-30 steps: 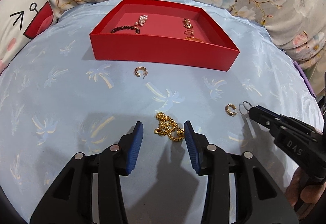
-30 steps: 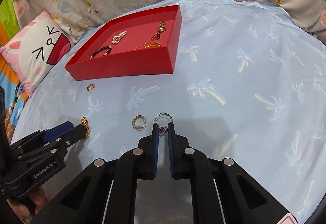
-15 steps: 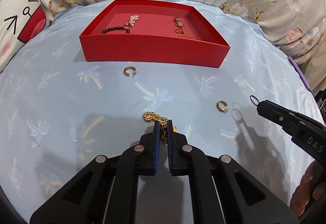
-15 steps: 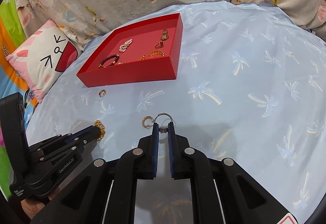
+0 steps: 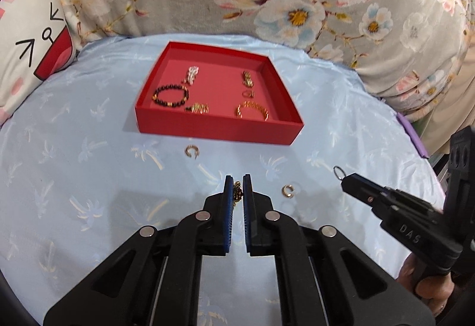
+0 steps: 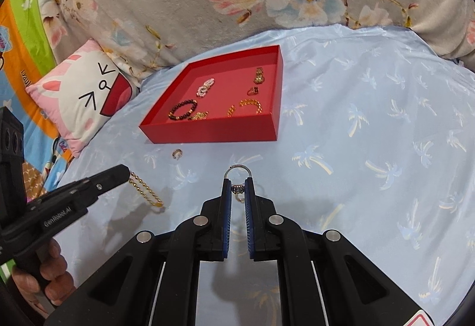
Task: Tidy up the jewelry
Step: 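Carry the ring and chain into the red box and open both grippers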
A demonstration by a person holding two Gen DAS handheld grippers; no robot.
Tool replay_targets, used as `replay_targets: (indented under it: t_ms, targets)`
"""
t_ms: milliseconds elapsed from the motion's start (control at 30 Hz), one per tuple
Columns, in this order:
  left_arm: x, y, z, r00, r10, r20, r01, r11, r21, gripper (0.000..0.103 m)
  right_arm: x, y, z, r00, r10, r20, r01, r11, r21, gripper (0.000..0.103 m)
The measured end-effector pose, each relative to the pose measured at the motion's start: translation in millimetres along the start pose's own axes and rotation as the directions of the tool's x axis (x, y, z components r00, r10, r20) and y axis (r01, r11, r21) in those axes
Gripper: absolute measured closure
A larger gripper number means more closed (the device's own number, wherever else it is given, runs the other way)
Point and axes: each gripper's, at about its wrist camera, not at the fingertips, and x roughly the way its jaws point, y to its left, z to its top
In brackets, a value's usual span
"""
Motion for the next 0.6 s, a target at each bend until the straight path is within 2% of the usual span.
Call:
replay_targets:
  t_ms: [367,600]
  targets:
    - [-28.1,-4.2,59.8,0.994,-0.023,0.104,0.02,0.999,0.032,0.098,-2.3,17.8,31.9,0.998,0.032,0.046,-0.03,0.998,-0.05,0.095]
    - [-2.0,-7.0,113.1,0.99,-0.042,0.132,0.036,0.998,0.048,0.098,21.6,28.1,76.2,0.997,0.048,0.067,-0.042,0.996,-0.083,0.095]
